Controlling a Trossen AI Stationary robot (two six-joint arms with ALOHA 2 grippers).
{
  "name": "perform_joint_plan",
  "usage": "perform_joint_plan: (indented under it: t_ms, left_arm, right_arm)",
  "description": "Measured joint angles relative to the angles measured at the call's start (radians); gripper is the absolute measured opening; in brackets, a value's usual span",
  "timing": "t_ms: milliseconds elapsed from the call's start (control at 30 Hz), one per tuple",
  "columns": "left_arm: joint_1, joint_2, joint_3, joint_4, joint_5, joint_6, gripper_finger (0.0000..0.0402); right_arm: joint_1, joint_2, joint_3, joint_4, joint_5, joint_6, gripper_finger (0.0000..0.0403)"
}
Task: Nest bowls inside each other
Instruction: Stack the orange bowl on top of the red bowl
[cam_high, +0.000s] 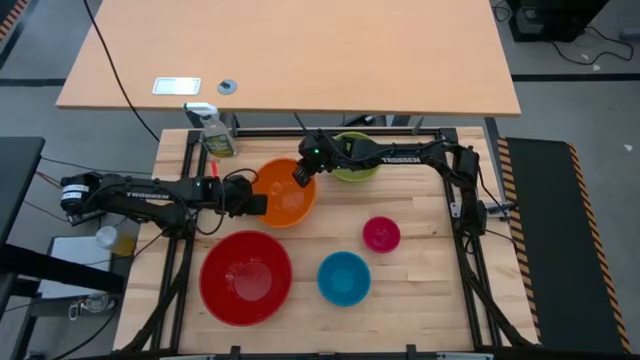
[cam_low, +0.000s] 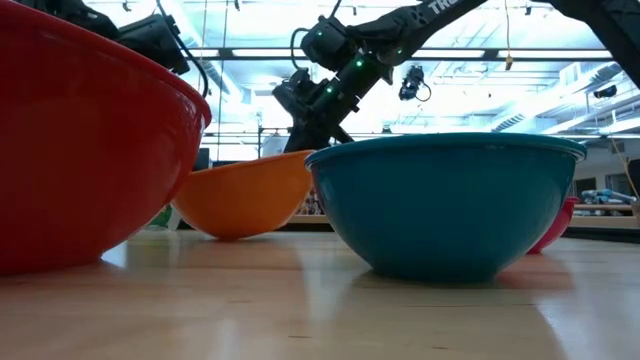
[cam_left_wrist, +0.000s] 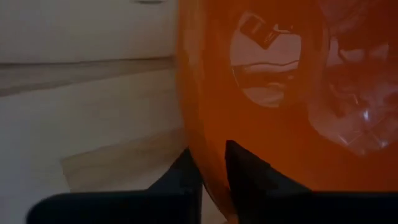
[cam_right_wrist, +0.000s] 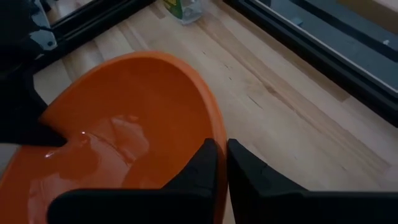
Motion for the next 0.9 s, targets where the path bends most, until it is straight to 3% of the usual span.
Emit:
perform_joint_plan:
  t_ms: [767, 900]
  left_arm:
    - [0.053, -0.159, 0.112, -0.287, 0.015, 0.173, 0.0052]
    - [0.07, -0.198, 0.141, -0.3, 0.01, 0.184, 0.0052]
  right_arm:
    - [0.048, -0.015, 0.001, 0.01, -0.039, 0.004, 0.003]
    - [0.043, -0.039, 0.053, -0.014, -0.039, -0.002, 0.003]
